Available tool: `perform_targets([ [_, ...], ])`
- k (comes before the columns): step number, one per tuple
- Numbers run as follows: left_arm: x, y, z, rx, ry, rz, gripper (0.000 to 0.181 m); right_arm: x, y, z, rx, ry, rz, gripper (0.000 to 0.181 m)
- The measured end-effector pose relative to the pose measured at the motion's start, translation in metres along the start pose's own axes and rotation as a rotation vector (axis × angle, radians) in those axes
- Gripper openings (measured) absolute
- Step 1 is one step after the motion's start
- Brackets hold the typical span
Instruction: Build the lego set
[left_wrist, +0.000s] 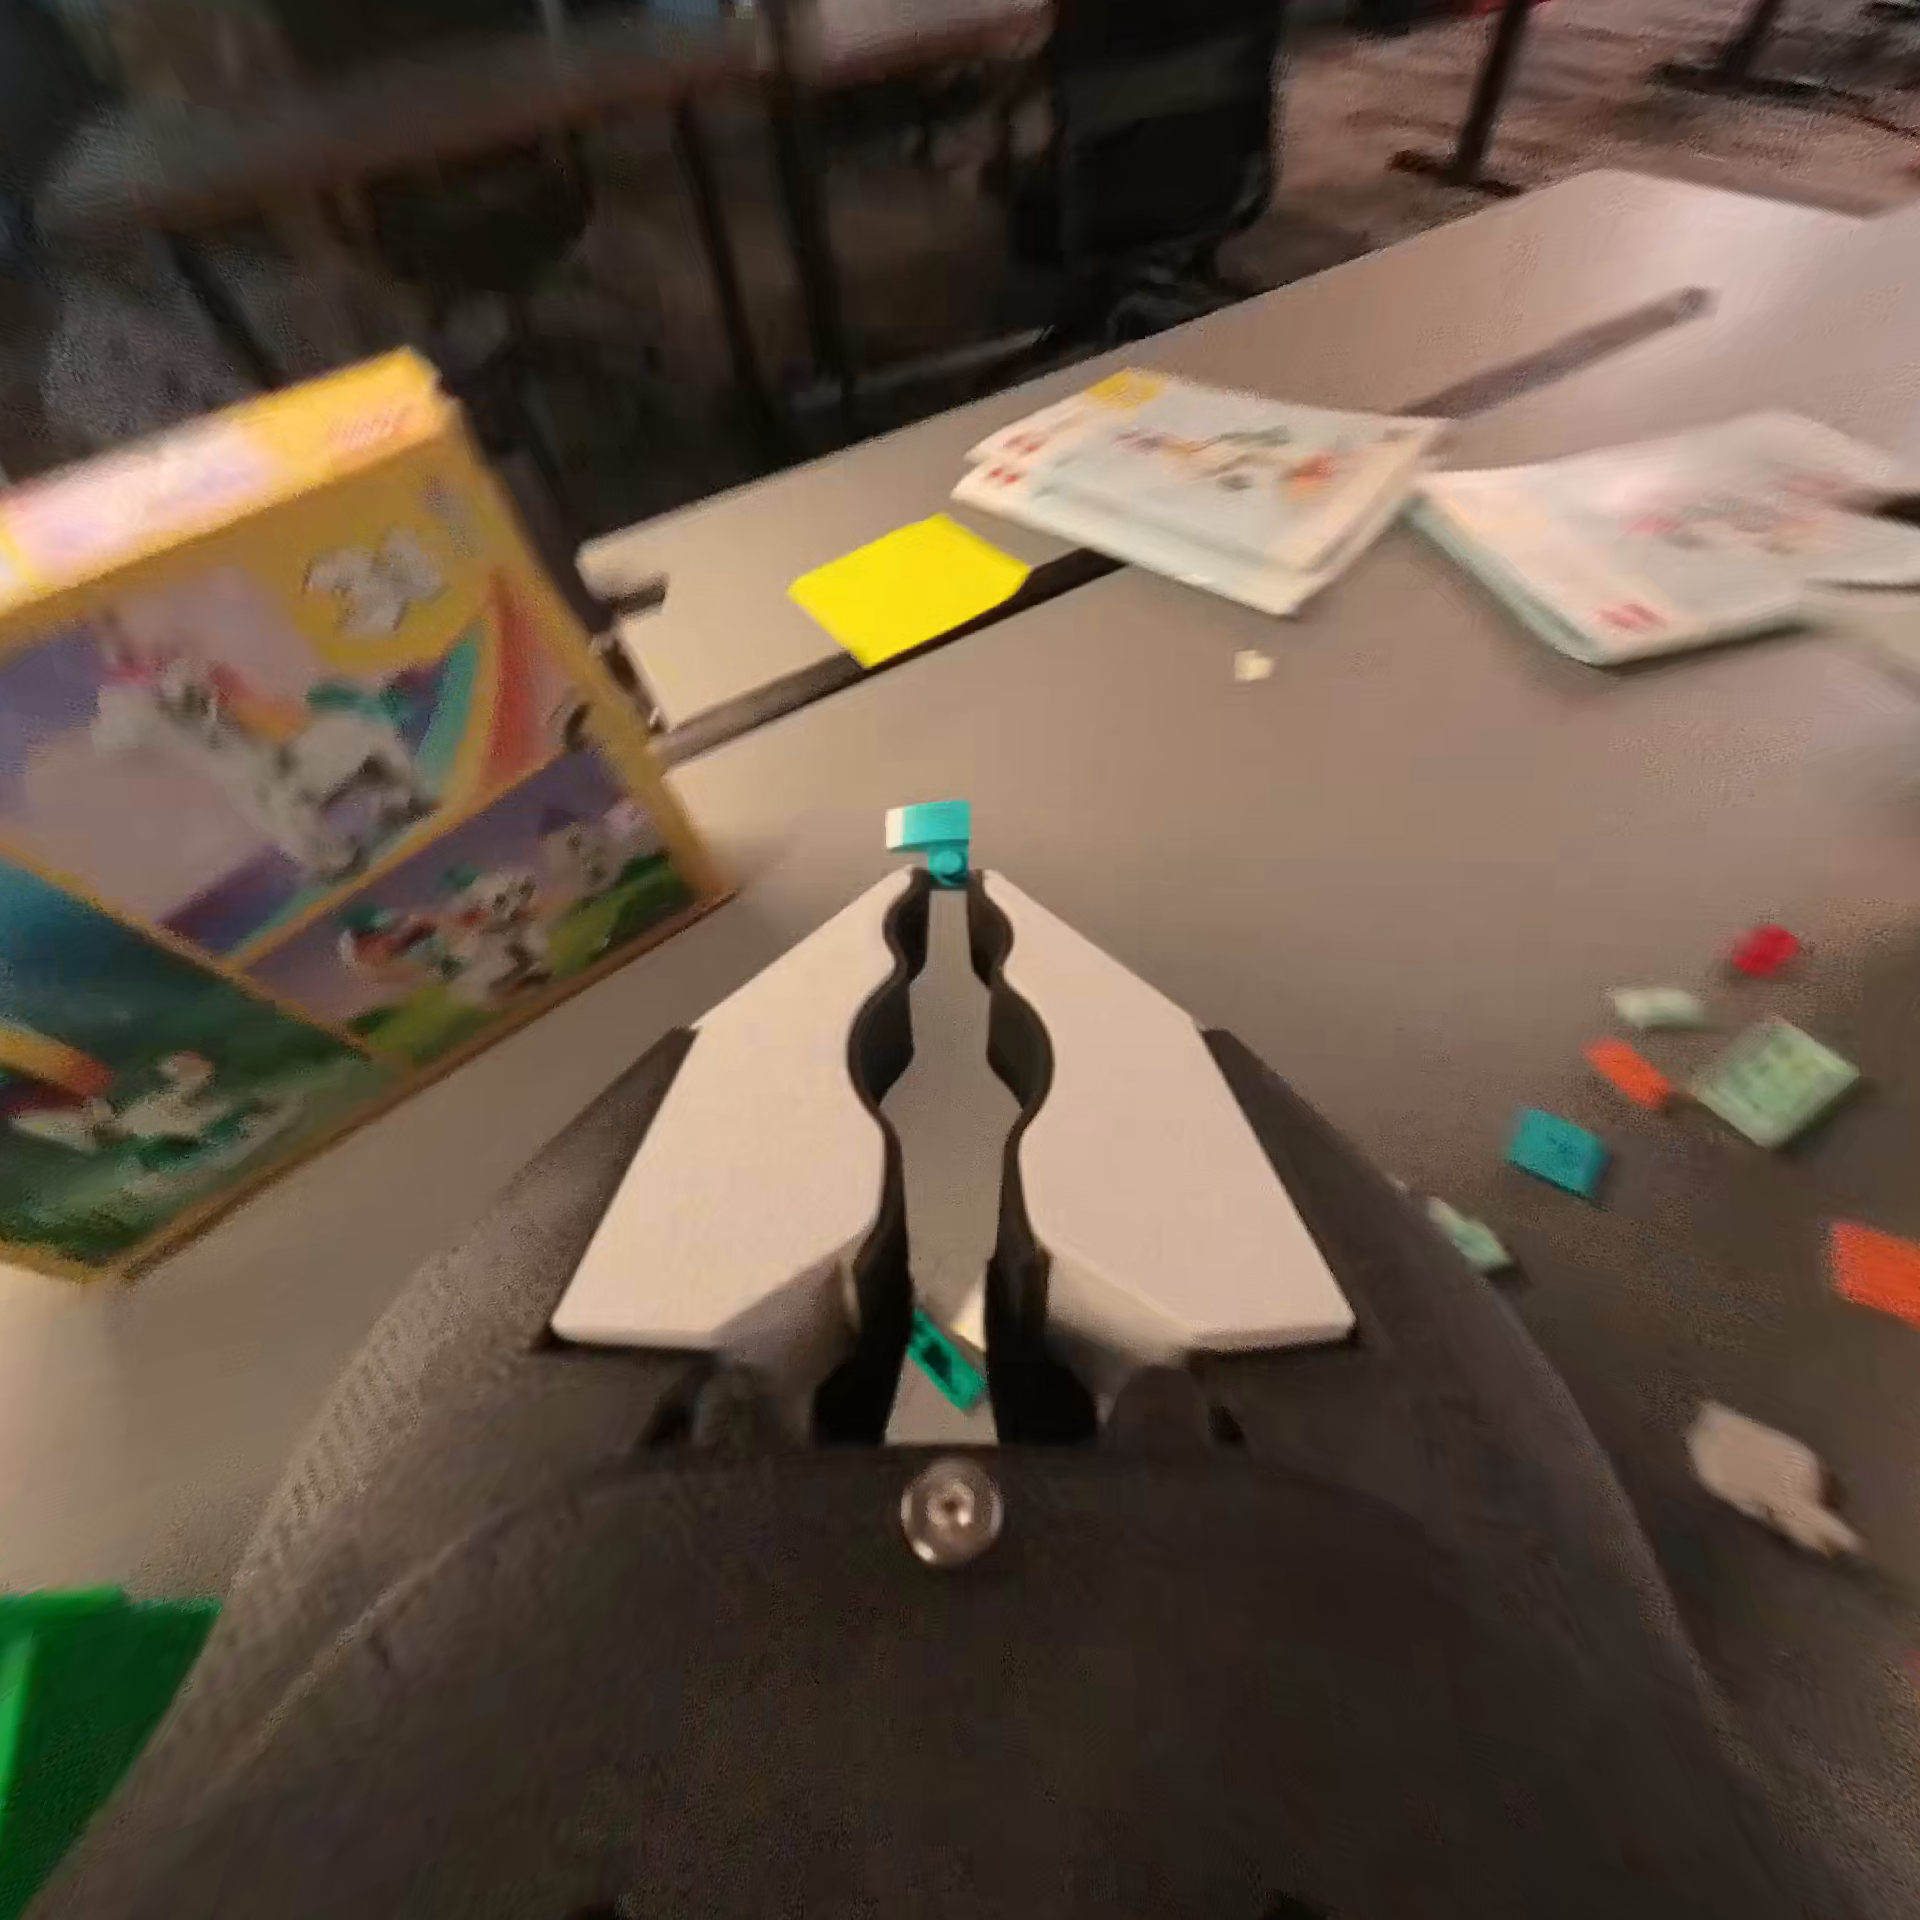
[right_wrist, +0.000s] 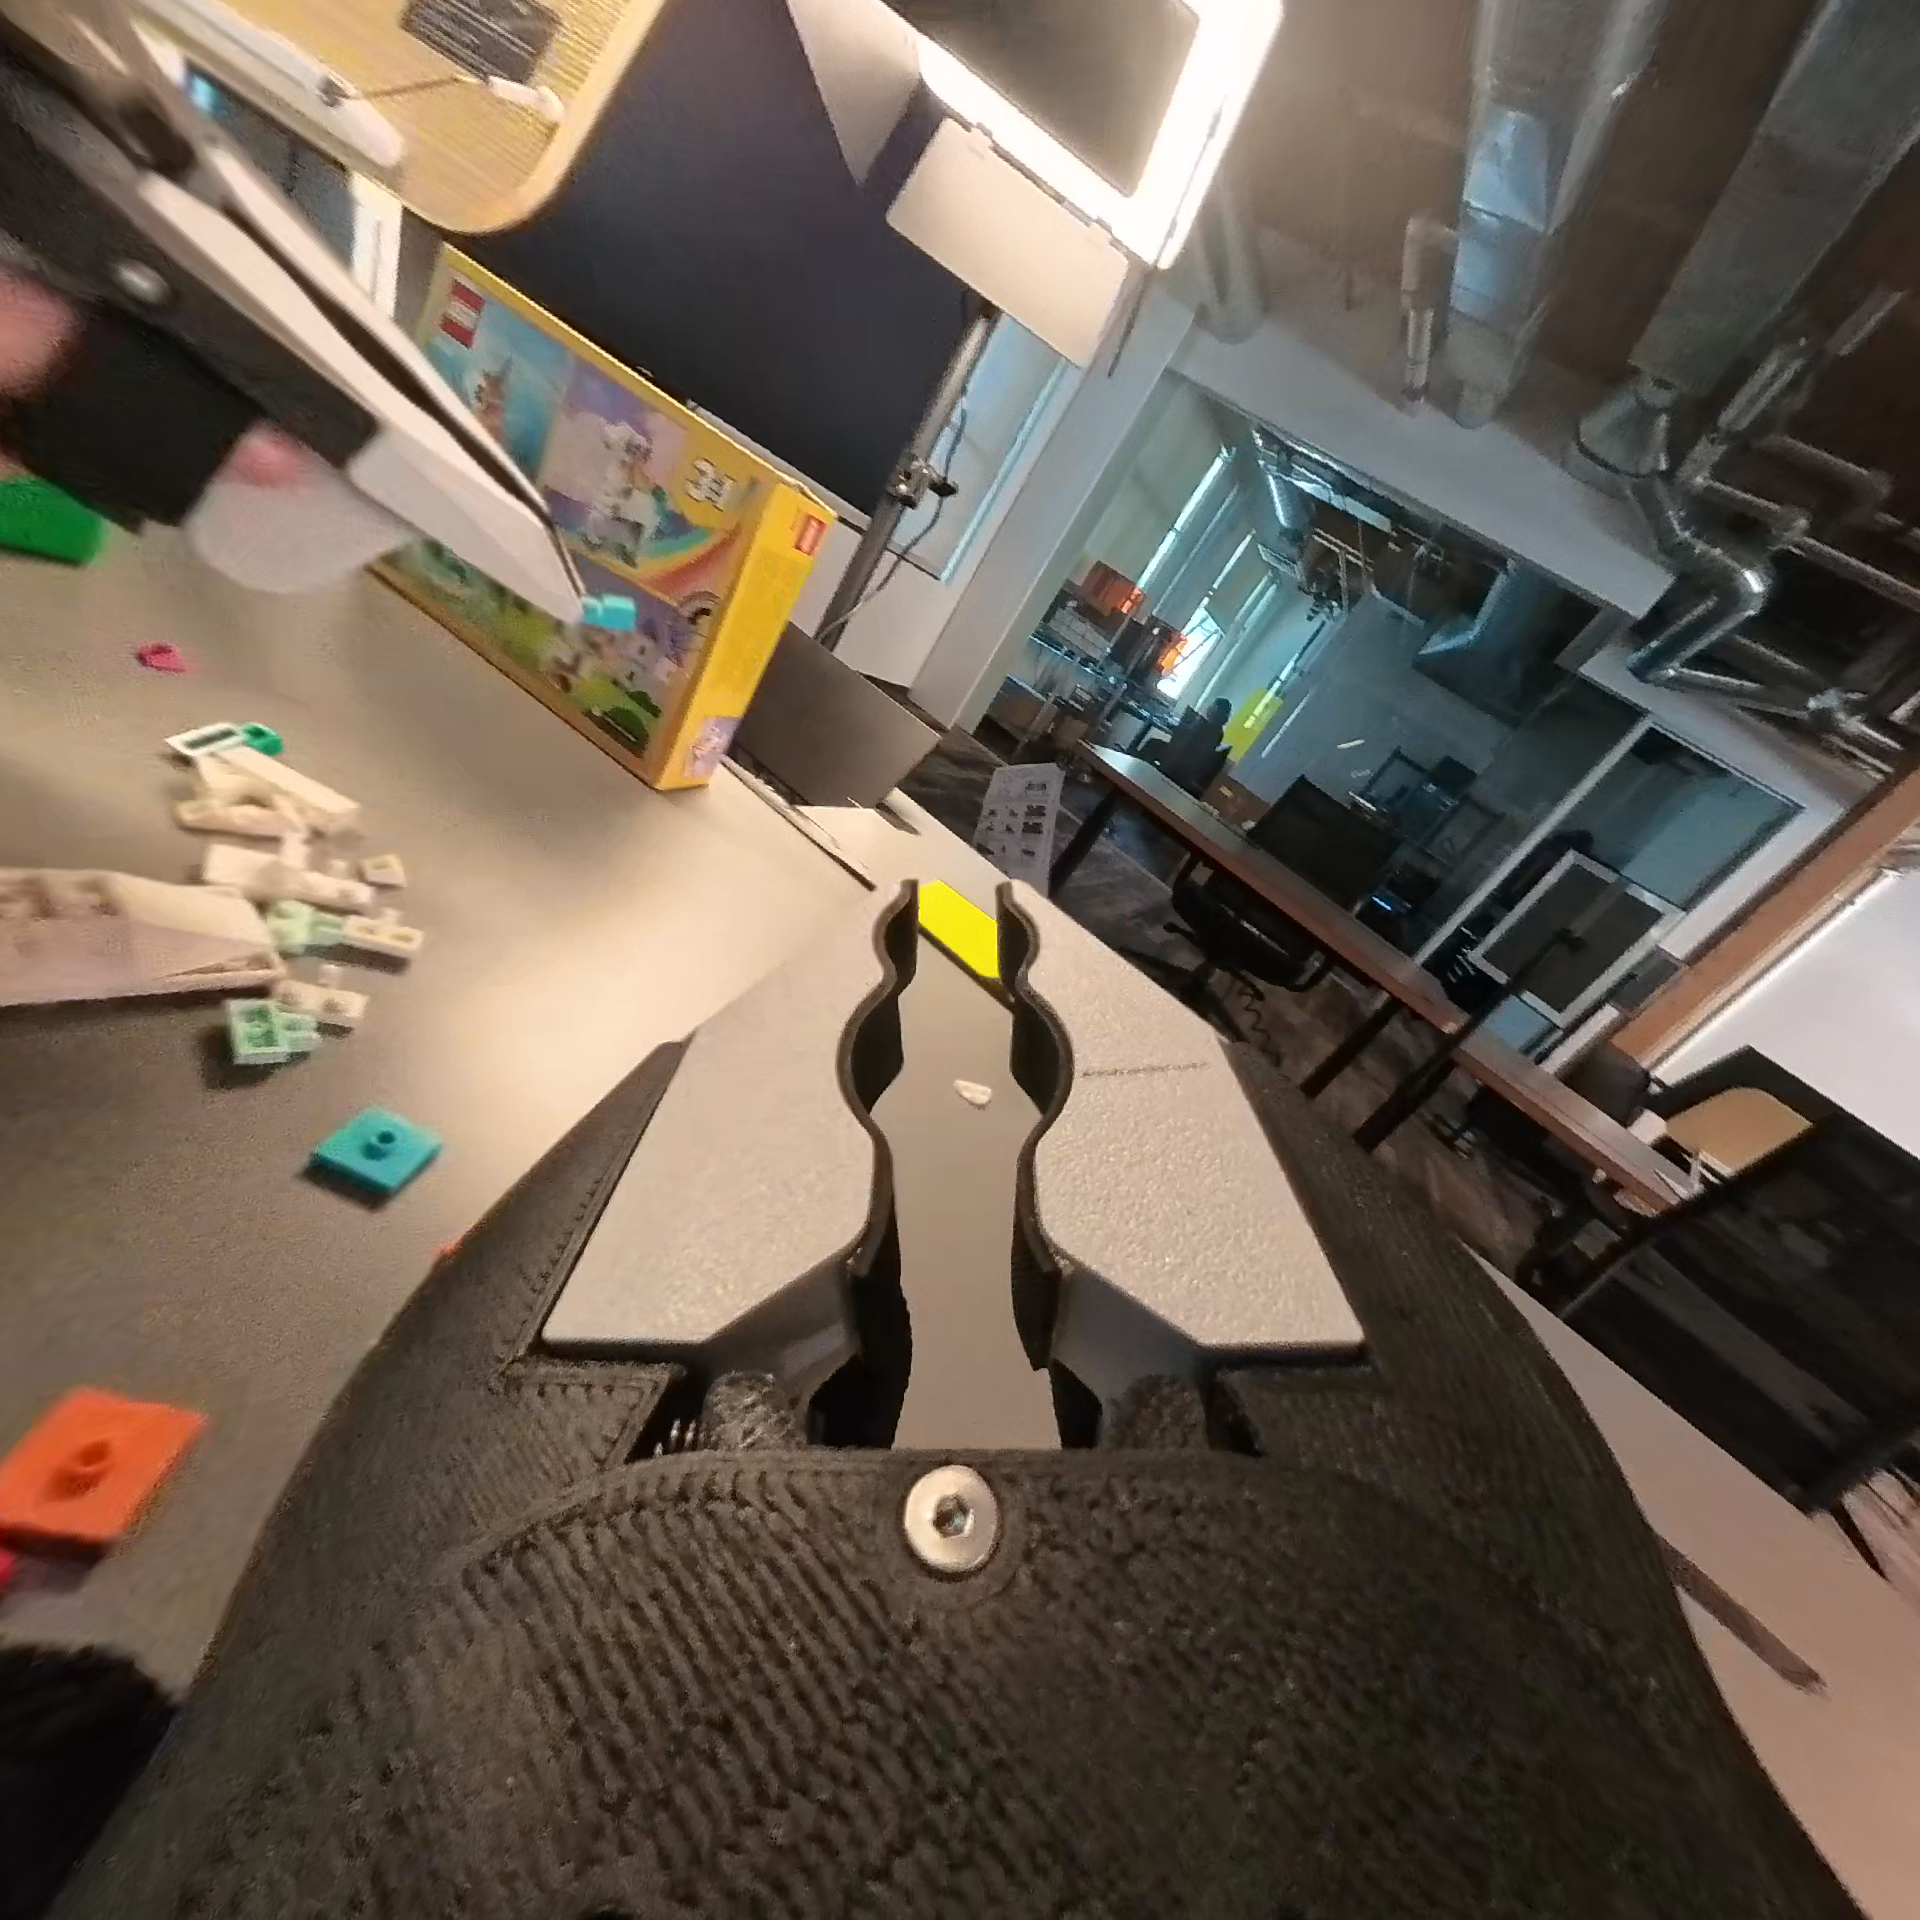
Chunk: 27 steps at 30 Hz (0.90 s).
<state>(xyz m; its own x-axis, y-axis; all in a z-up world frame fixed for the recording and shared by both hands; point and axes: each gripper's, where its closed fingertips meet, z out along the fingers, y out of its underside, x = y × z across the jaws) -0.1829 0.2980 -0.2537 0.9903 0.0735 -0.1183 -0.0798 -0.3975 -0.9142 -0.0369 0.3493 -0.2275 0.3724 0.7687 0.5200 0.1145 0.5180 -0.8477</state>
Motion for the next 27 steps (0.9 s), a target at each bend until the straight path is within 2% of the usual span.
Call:
perform_targets([
  [1,0.018,-0.005,-0.014,0.031,0.01,0.086,0.006,-0.004,-0.003,-0.001,0.01,-0.017,0.004,0.013],
  [4,0.07,-0.002,-0.054,0.117,0.083,0.264,0.006,-0.025,-0.018,-0.008,0.069,-0.115,0.045,0.012],
  [7,0.091,0.011,-0.085,0.193,0.063,0.477,0.006,-0.057,-0.04,-0.021,0.142,-0.29,0.151,0.011],
  [9,0.108,0.023,-0.1,0.241,0.104,0.608,0.006,-0.083,-0.051,-0.032,0.163,-0.451,0.233,0.01],
  [12,0.117,0.045,-0.108,0.258,0.092,0.821,0.006,-0.119,-0.065,-0.051,0.143,-0.739,0.366,0.011],
  [16,0.115,0.059,-0.1,0.276,0.026,1.07,0.006,-0.143,-0.058,-0.056,-0.042,-0.972,0.564,0.025],
  [18,0.119,0.061,-0.097,0.296,0.032,1.13,0.006,-0.146,-0.053,-0.055,-0.117,-1.018,0.671,0.022],
  [20,0.126,0.065,-0.096,0.305,0.068,1.149,0.006,-0.143,-0.051,-0.052,-0.132,-1.007,0.708,0.021],
  [26,0.134,0.066,-0.1,0.344,0.037,1.264,0.006,-0.152,-0.043,-0.054,-0.217,-1.046,0.696,0.018],
  [27,0.136,0.066,-0.1,0.35,0.036,1.272,0.006,-0.154,-0.042,-0.055,-0.226,-1.055,0.683,0.009],
])
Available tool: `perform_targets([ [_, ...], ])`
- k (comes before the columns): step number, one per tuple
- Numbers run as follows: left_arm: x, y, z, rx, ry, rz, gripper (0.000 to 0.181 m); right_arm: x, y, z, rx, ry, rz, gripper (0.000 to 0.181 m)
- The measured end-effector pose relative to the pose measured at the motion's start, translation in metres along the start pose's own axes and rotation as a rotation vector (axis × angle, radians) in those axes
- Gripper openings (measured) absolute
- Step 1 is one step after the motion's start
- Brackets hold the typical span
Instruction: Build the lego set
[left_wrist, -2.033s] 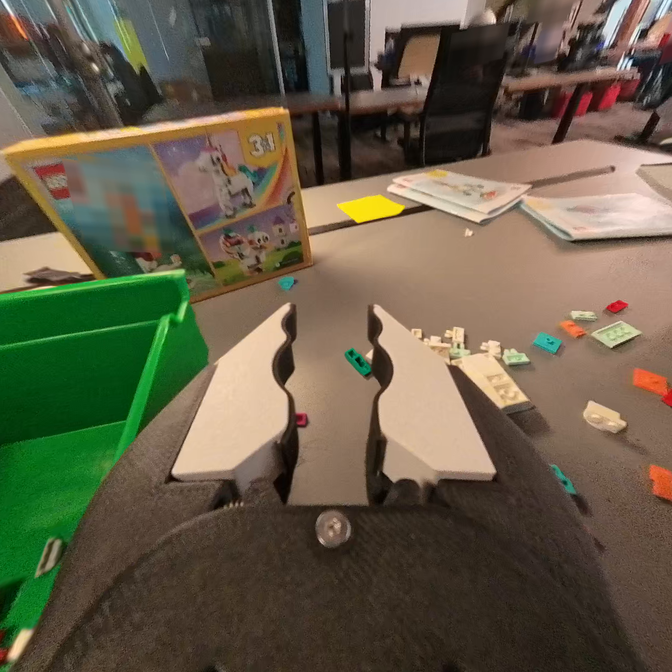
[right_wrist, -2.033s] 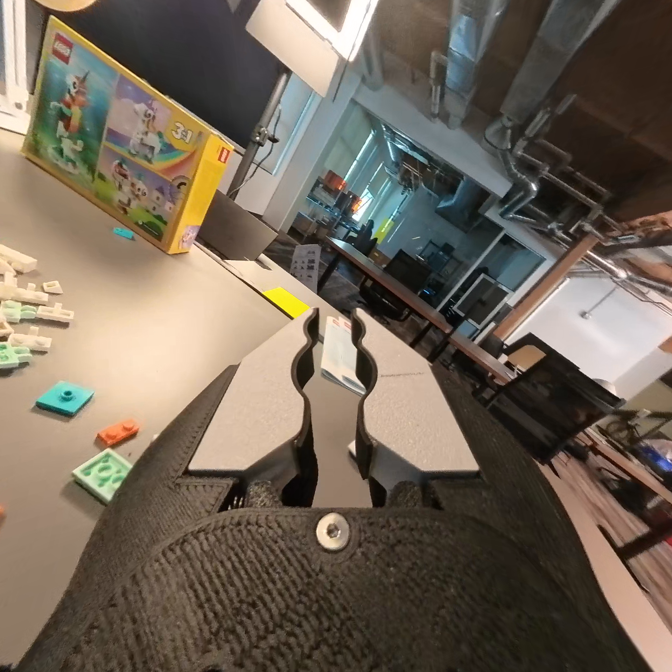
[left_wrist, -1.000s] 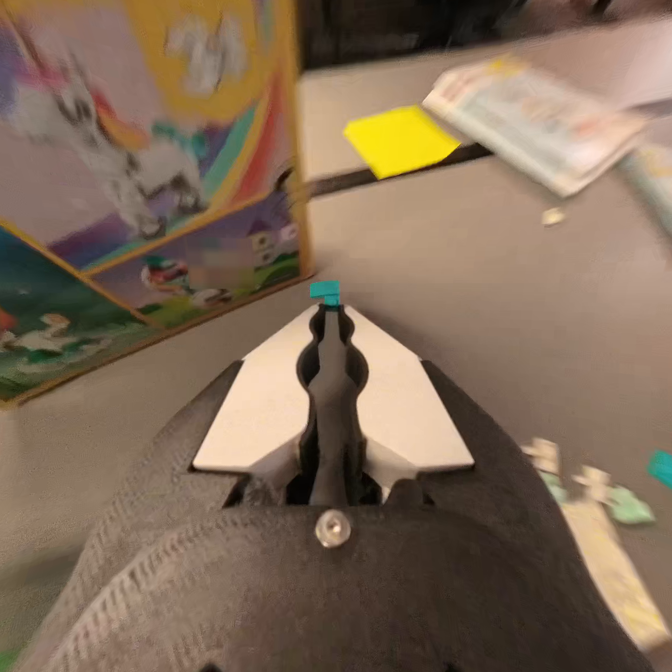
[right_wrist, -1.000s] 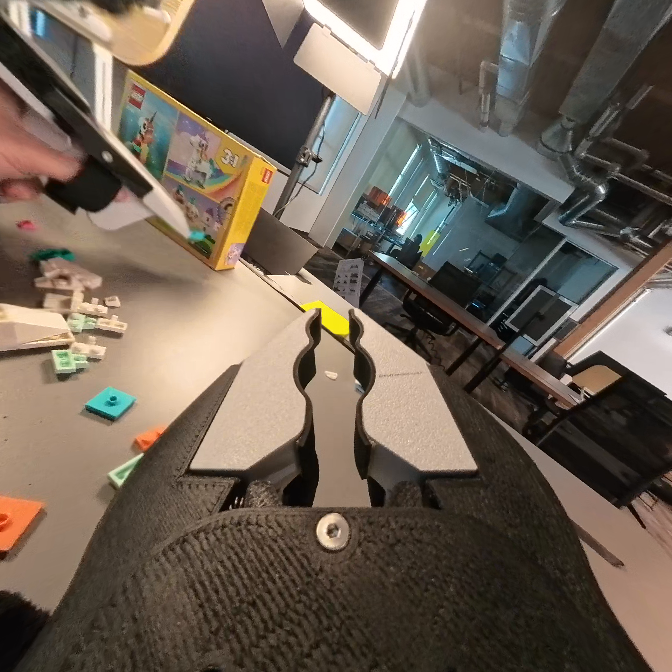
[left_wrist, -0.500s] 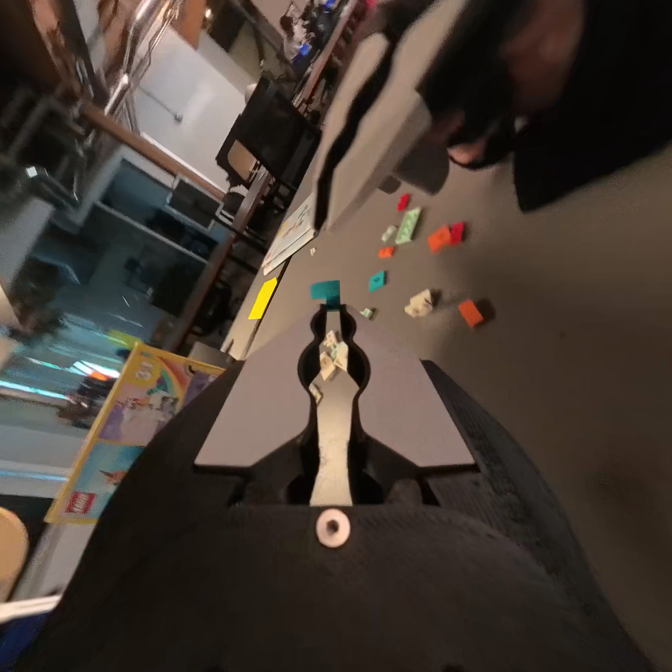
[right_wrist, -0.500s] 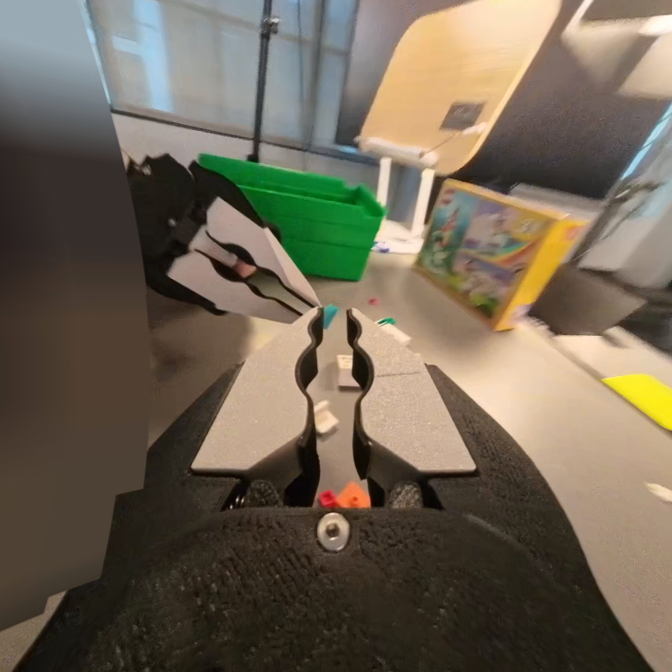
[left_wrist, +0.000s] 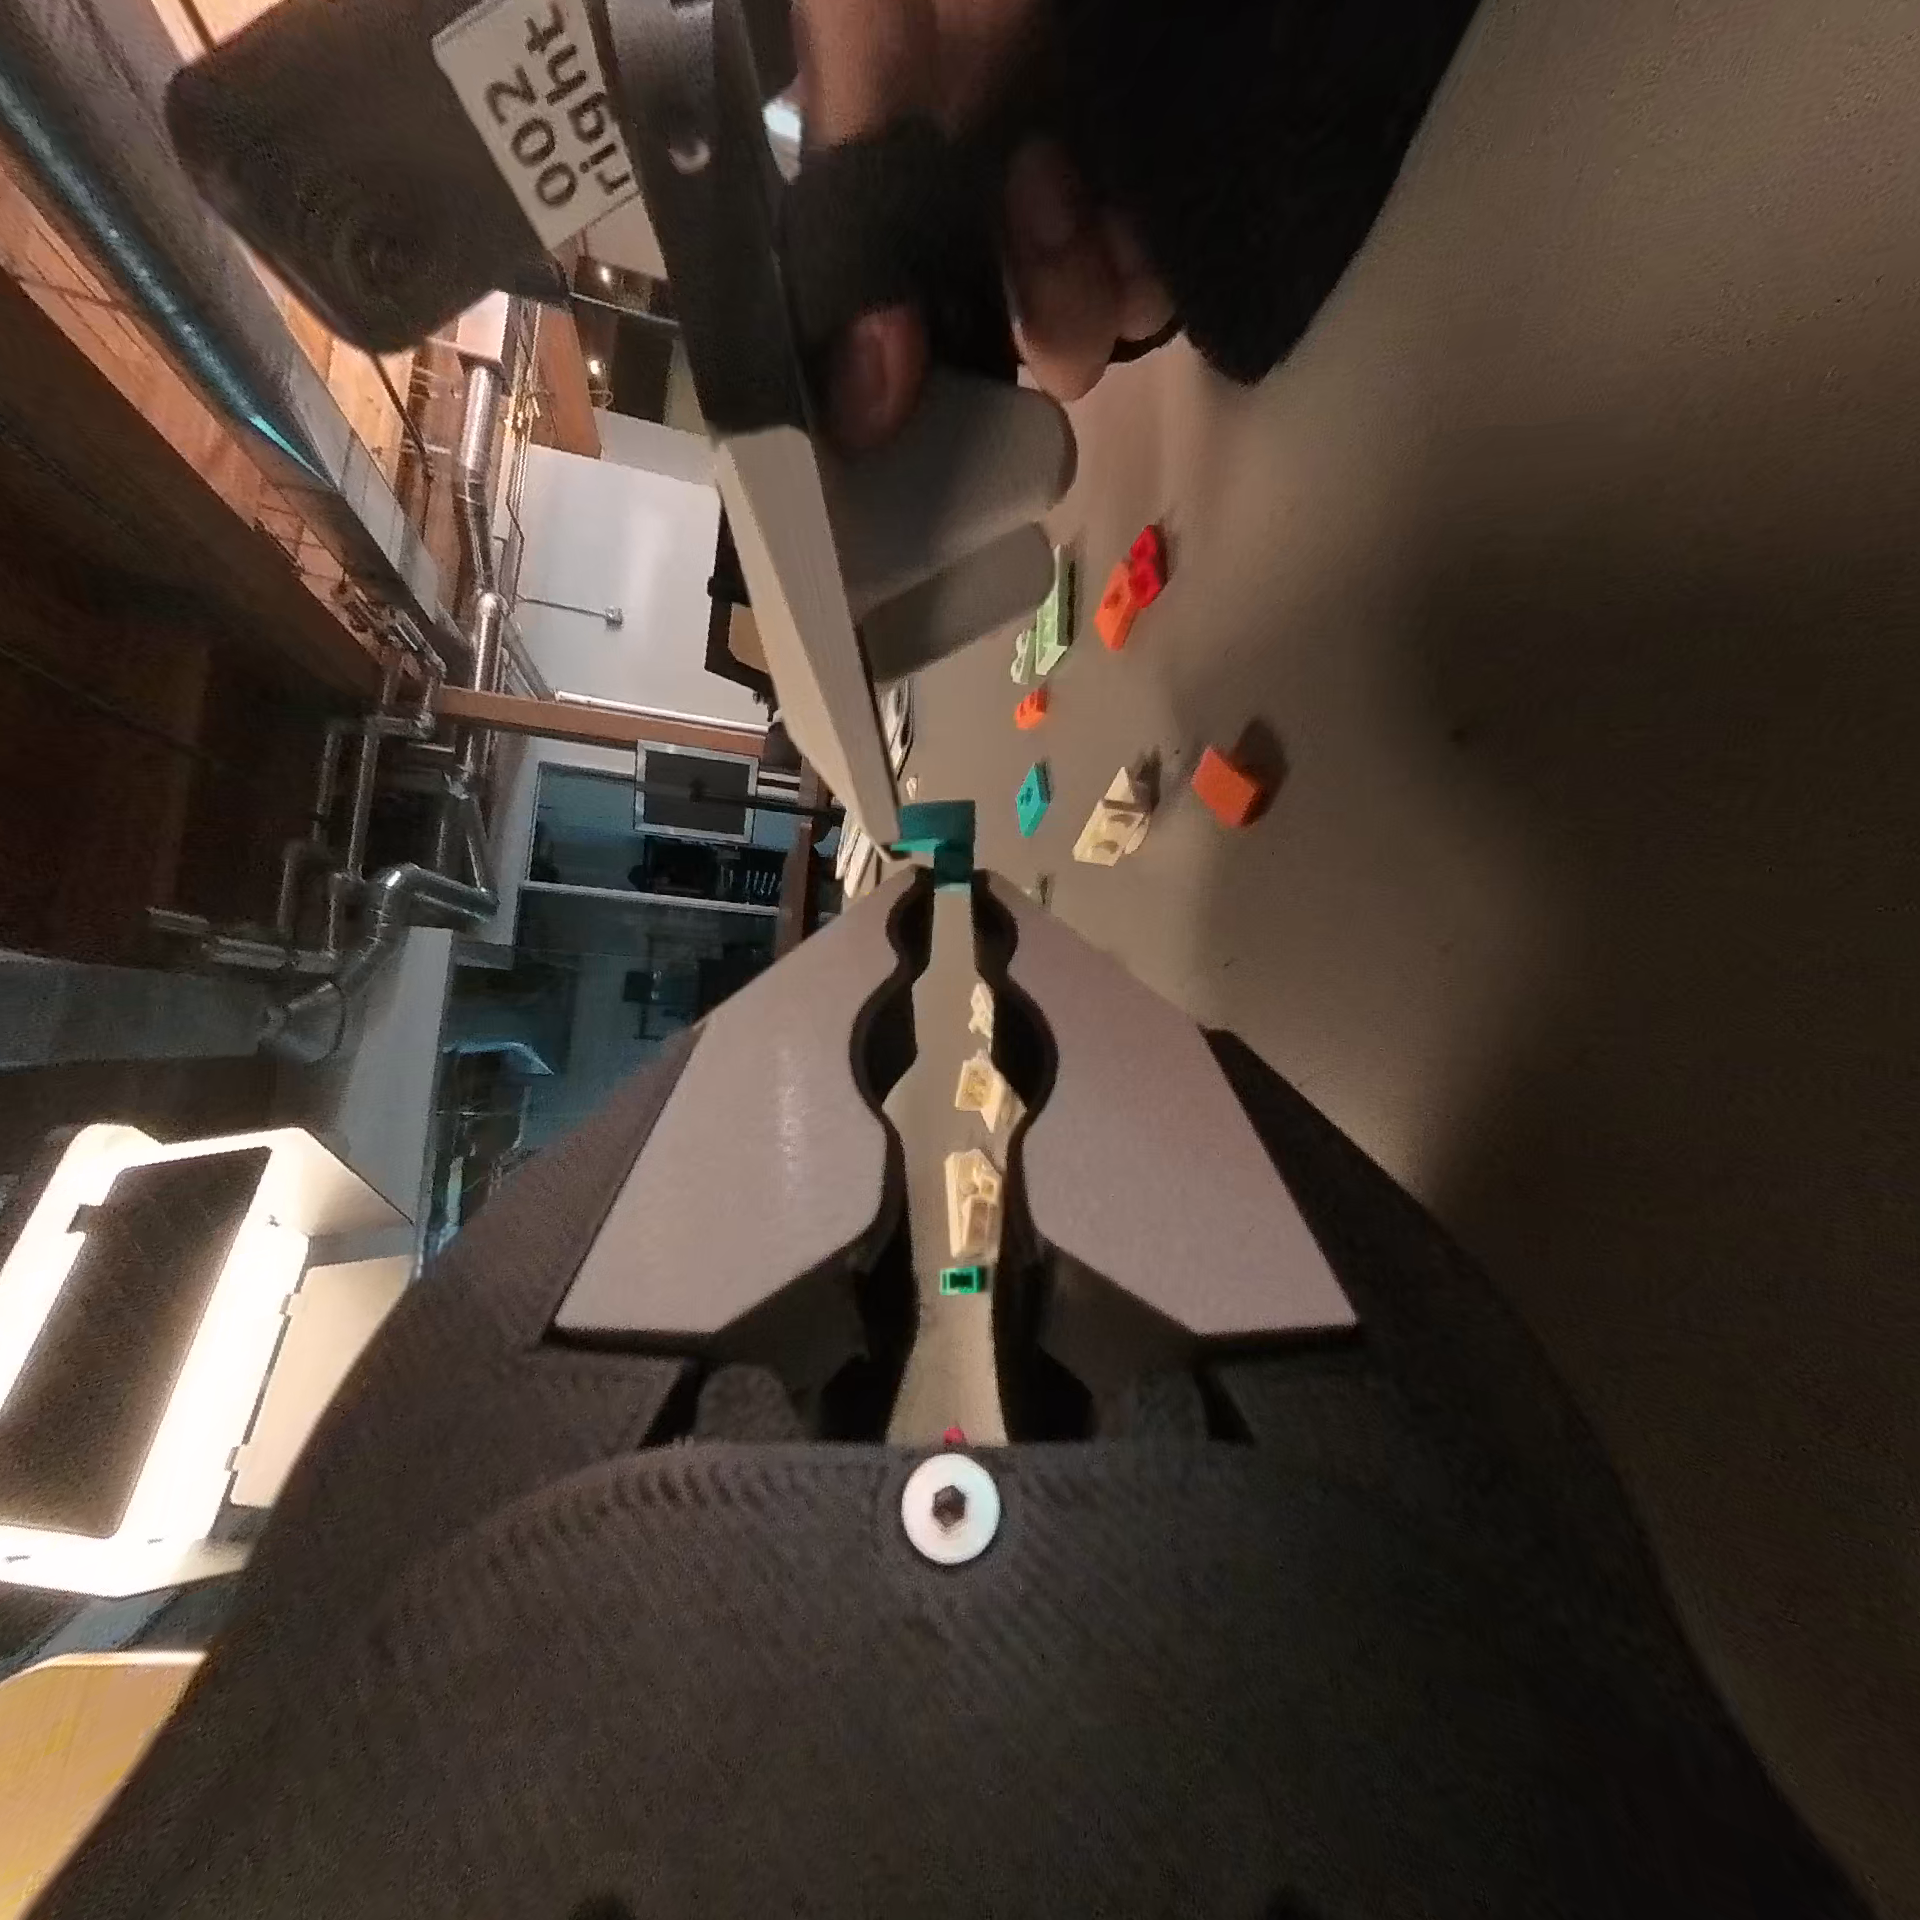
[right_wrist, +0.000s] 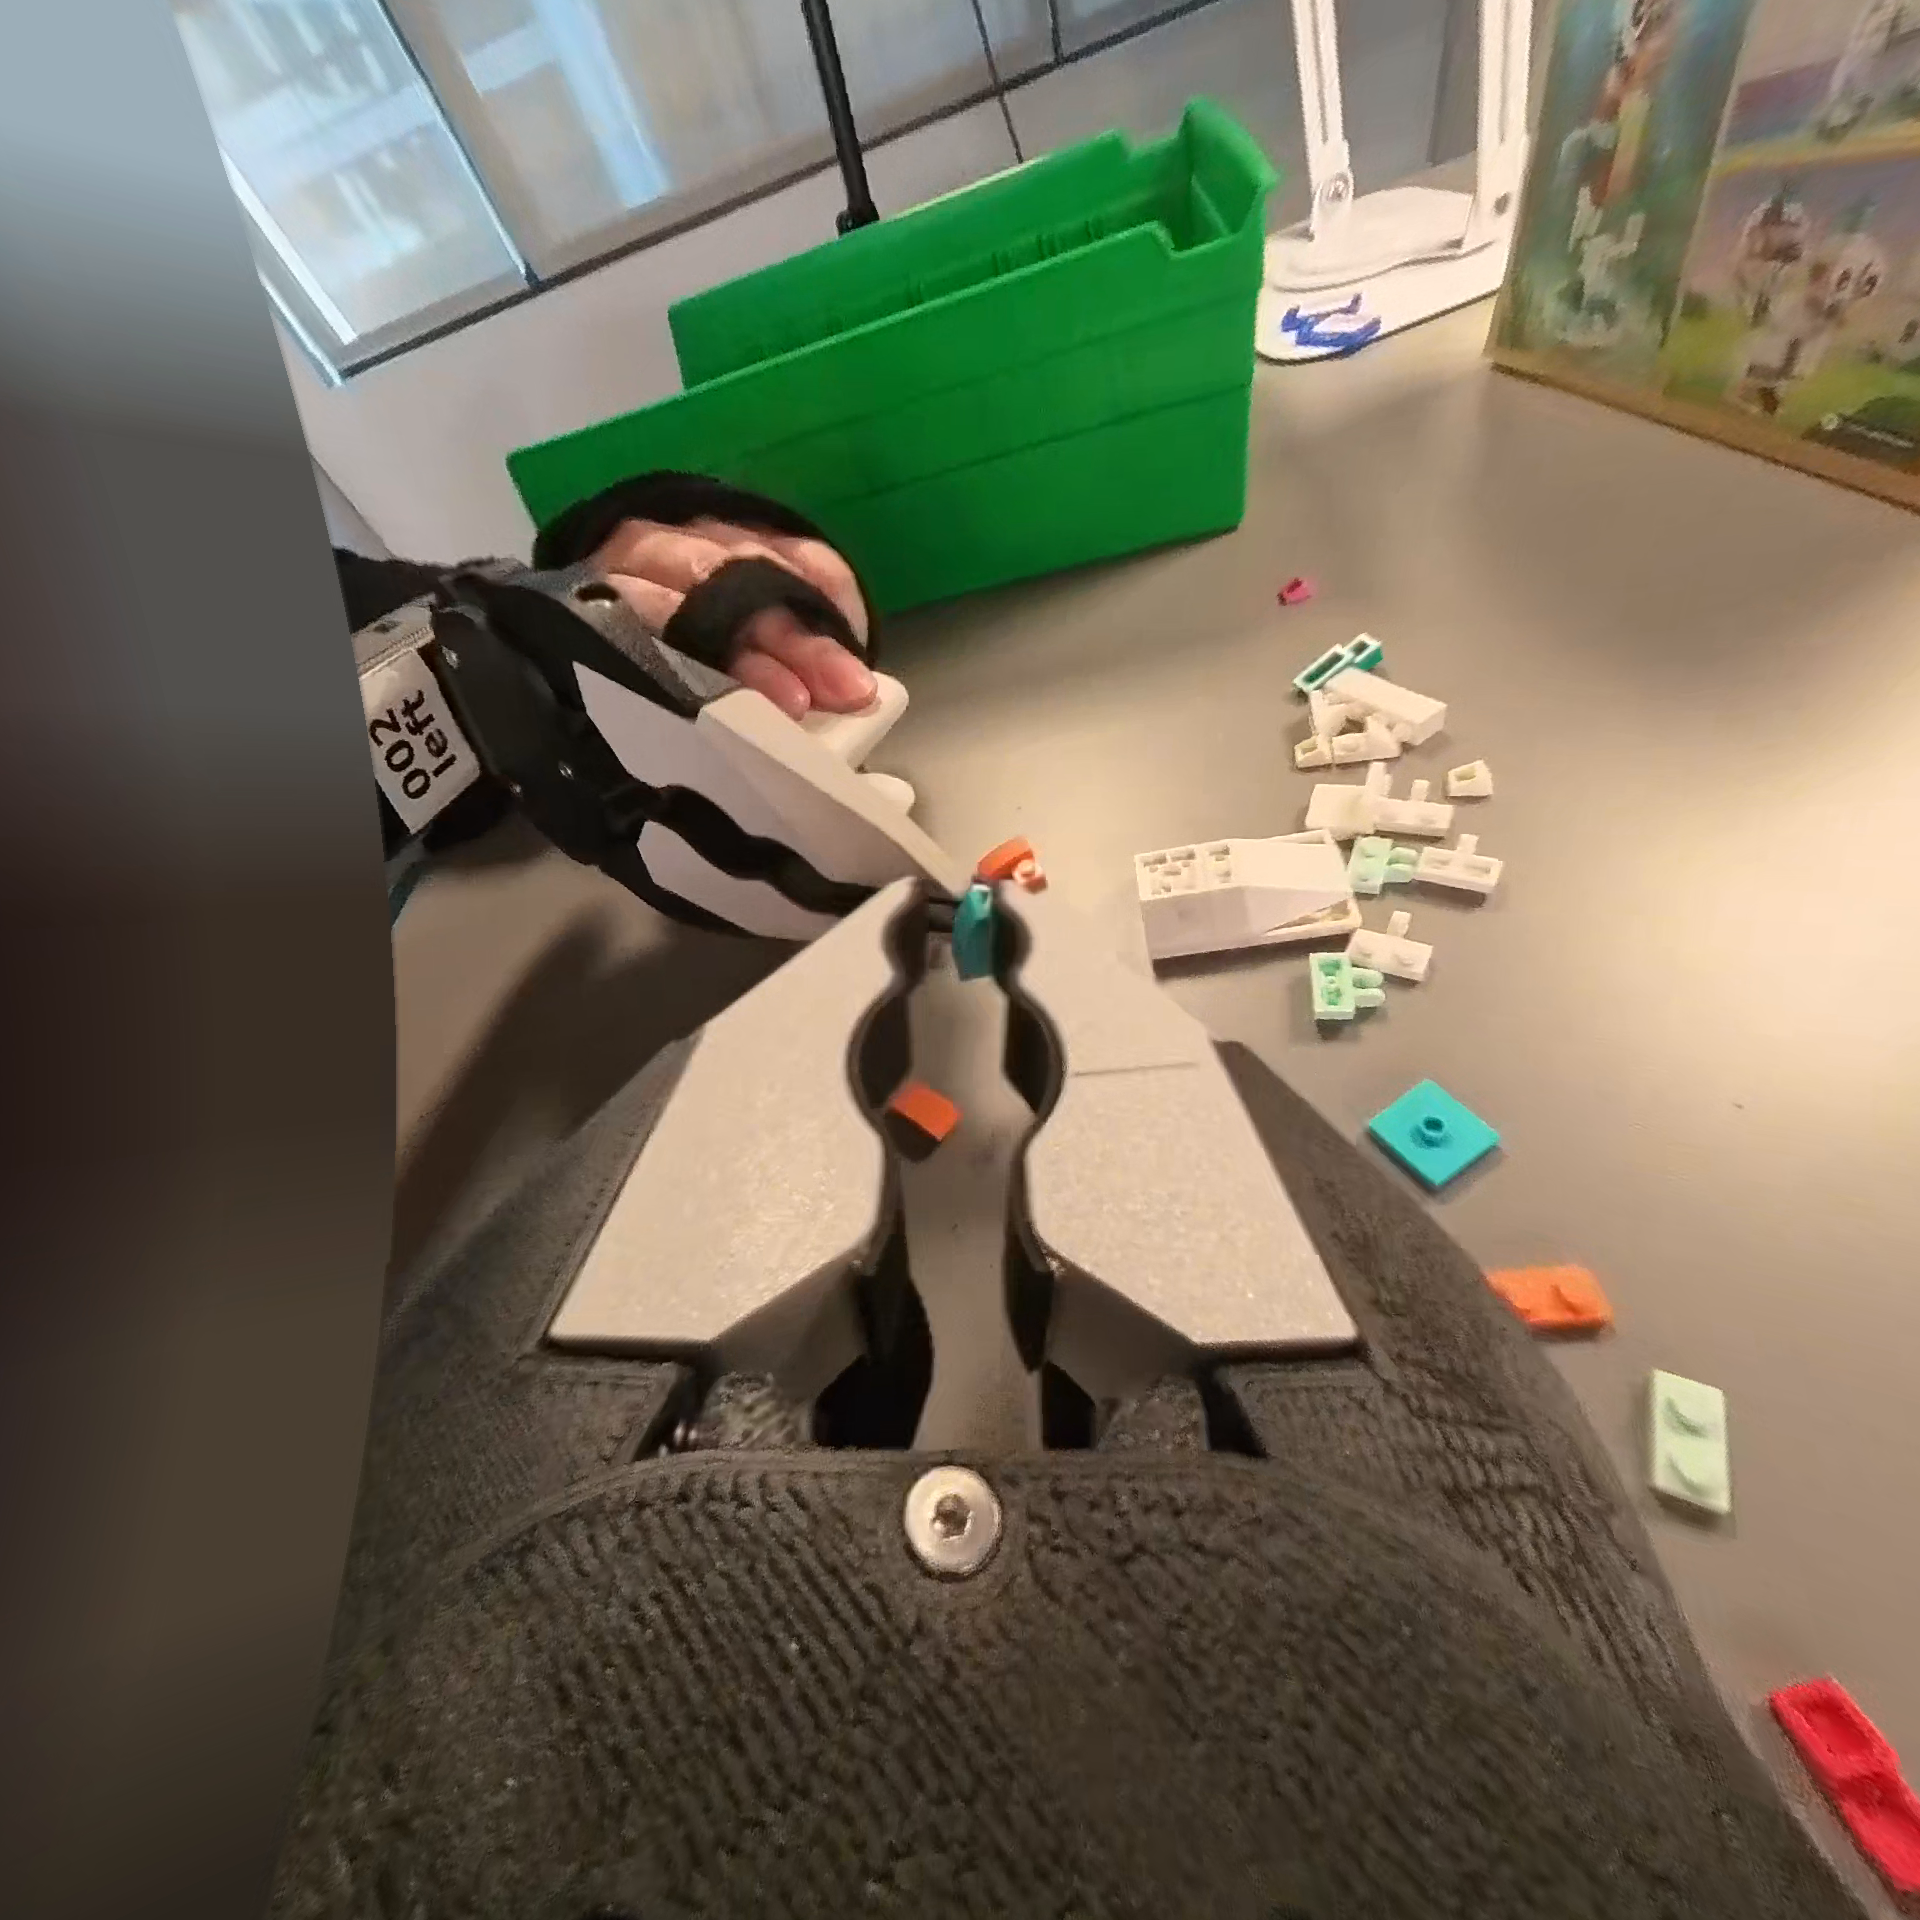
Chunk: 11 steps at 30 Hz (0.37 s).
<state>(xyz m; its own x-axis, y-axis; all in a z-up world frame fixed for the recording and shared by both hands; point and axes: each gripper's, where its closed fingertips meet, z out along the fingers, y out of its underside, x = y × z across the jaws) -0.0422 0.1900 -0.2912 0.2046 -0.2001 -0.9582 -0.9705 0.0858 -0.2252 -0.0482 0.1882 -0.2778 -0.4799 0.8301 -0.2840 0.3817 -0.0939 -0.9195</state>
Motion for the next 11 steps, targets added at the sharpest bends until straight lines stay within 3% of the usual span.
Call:
perform_targets([
  [3,0.004,-0.001,0.0,0.003,0.018,-0.003,0.006,-0.001,0.006,0.002,-0.043,0.011,-0.031,0.001],
  [5,0.004,-0.003,0.0,0.022,0.048,-0.103,0.006,-0.003,0.006,0.001,-0.043,0.009,-0.065,0.001],
  [9,-0.002,-0.007,-0.003,0.086,0.186,-0.539,0.03,-0.016,0.0,-0.002,0.002,-0.04,-0.17,0.001],
  [11,0.0,-0.013,-0.008,0.152,0.303,-0.744,0.027,-0.026,-0.004,-0.003,0.036,-0.088,-0.225,0.001],
])
